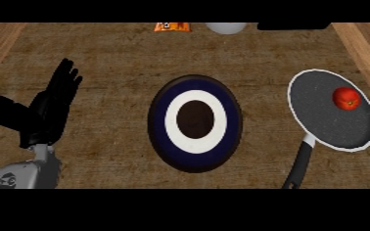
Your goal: Pick the tomato from the plate and place it in the pan
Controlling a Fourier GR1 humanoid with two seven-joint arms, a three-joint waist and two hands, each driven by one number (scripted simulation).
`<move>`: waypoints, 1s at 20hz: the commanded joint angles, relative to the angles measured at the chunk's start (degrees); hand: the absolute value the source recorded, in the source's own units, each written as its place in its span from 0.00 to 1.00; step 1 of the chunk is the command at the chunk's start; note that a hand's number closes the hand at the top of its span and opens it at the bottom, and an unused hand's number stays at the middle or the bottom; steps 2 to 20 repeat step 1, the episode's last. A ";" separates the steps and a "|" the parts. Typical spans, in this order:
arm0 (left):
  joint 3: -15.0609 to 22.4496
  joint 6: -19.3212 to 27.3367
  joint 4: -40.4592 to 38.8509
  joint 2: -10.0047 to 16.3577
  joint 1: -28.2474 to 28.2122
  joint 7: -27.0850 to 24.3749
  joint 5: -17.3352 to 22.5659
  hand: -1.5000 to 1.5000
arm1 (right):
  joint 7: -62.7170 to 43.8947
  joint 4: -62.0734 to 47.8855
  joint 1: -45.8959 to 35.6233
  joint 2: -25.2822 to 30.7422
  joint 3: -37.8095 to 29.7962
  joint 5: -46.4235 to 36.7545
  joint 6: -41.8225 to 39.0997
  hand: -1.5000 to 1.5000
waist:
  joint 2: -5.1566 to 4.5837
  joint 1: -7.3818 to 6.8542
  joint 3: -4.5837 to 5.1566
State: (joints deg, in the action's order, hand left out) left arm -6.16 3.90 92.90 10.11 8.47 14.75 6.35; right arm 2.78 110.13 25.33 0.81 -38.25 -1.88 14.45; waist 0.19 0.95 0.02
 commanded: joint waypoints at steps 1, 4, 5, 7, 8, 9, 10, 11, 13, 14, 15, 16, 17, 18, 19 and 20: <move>-0.04 -1.04 -0.67 -0.65 -0.15 -2.02 0.01 0.50 | 2.66 1.08 4.75 -0.77 3.62 0.98 3.76 0.00 | -0.14 -0.52 -0.02; -0.04 -1.04 -0.67 -0.65 -0.15 -2.02 0.01 0.50 | 2.66 1.08 4.75 -0.77 3.62 0.98 3.76 0.00 | -0.14 -0.52 -0.02; -0.04 -1.04 -0.67 -0.65 -0.15 -2.02 0.01 0.50 | 2.66 1.08 4.75 -0.77 3.62 0.98 3.76 0.00 | -0.14 -0.52 -0.02; -0.04 -1.04 -0.67 -0.65 -0.15 -2.02 0.01 0.50 | 2.66 1.08 4.75 -0.77 3.62 0.98 3.76 0.00 | -0.14 -0.52 -0.02; -0.04 -1.04 -0.67 -0.65 -0.15 -2.02 0.01 0.50 | 2.66 1.08 4.75 -0.77 3.62 0.98 3.76 0.00 | -0.14 -0.52 -0.02; -0.04 -1.04 -0.67 -0.65 -0.15 -2.02 0.01 0.50 | 2.66 1.08 4.75 -0.77 3.62 0.98 3.76 0.00 | -0.14 -0.52 -0.02; -0.04 -1.04 -0.67 -0.65 -0.15 -2.02 0.01 0.50 | 2.66 1.08 4.75 -0.77 3.62 0.98 3.76 0.00 | -0.14 -0.52 -0.02; -0.04 -1.04 -0.67 -0.65 -0.15 -2.02 0.01 0.50 | 2.66 1.08 4.75 -0.77 3.62 0.98 3.76 0.00 | -0.14 -0.52 -0.02; -0.04 -1.04 -0.67 -0.65 -0.15 -2.02 0.01 0.50 | 2.66 1.08 4.75 -0.77 3.62 0.98 3.76 0.00 | -0.14 -0.52 -0.02; -0.04 -1.04 -0.67 -0.65 -0.15 -2.02 0.01 0.50 | 2.66 1.08 4.75 -0.77 3.62 0.98 3.76 0.00 | -0.14 -0.52 -0.02; -0.04 -1.04 -0.67 -0.65 -0.15 -2.02 0.01 0.50 | 2.66 1.08 4.75 -0.77 3.62 0.98 3.76 0.00 | -0.14 -0.52 -0.02; -0.04 -1.04 -0.67 -0.65 -0.15 -2.02 0.01 0.50 | 2.66 1.08 4.75 -0.77 3.62 0.98 3.76 0.00 | -0.14 -0.52 -0.02; -0.04 -1.04 -0.67 -0.65 -0.15 -2.02 0.01 0.50 | 2.66 1.08 4.75 -0.77 3.62 0.98 3.76 0.00 | -0.14 -0.52 -0.02; -0.04 -1.04 -0.67 -0.65 -0.15 -2.02 0.01 0.50 | 2.66 1.08 4.75 -0.77 3.62 0.98 3.76 0.00 | -0.14 -0.52 -0.02; -0.04 -1.04 -0.67 -0.65 -0.15 -2.02 0.01 0.50 | 2.66 1.08 4.75 -0.77 3.62 0.98 3.76 0.00 | -0.14 -0.52 -0.02; -0.04 -1.04 -0.67 -0.65 -0.15 -2.02 0.01 0.50 | 2.66 1.08 4.75 -0.77 3.62 0.98 3.76 0.00 | -0.14 -0.52 -0.02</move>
